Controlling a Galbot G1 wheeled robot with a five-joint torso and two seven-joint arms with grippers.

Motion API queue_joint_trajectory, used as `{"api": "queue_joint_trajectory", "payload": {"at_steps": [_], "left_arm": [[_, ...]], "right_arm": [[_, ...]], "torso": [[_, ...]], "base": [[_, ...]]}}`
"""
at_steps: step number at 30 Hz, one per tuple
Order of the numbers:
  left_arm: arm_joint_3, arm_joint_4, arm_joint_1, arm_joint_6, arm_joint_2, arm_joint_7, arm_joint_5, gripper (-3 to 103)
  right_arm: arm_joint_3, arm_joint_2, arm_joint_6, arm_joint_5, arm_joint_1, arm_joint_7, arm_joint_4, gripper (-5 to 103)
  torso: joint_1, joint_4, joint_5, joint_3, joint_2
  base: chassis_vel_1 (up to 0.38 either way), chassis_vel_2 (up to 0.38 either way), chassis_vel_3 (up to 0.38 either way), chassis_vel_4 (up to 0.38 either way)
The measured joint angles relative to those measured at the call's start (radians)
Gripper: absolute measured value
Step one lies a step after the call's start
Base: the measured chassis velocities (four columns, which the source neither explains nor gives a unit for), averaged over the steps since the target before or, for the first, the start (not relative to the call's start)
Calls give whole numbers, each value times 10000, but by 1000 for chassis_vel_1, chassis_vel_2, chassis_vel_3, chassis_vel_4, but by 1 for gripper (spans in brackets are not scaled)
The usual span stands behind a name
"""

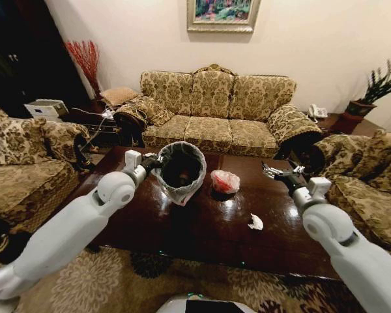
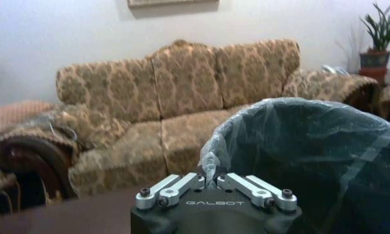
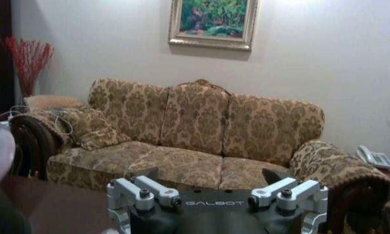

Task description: Move to the front of the table and place the trash on the table into the trash bin.

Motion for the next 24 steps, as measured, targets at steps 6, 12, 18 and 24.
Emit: {"api": "queue_joint_trajectory", "payload": {"at_steps": [6, 12, 18, 24], "left_arm": [[-45, -94, -10, -336, 12, -263, -404, 4], [-61, 42, -179, -339, 50, -308, -496, 4], [-37, 689, -852, -282, -50, -415, -533, 4], [306, 1446, -1555, -174, -267, -105, -580, 4]], "right_arm": [[62, -12, 145, 222, -43, -17, -11, 100], [-48, -30, -9, 365, 53, -353, -127, 100], [-1219, -702, -30, 2066, 1760, -1223, -1453, 100], [-3036, -1212, -343, 2709, 3185, -2061, -3248, 100]], "torso": [[-2, 3, 7, -2, 1], [7, 4, 7, 1, -3], [-2, 9, 8, -1, -1], [7, 0, 5, 2, -3]], "base": [[0, 0, 0, 0], [0, 0, 0, 0], [0, 0, 0, 0], [0, 0, 0, 0]]}}
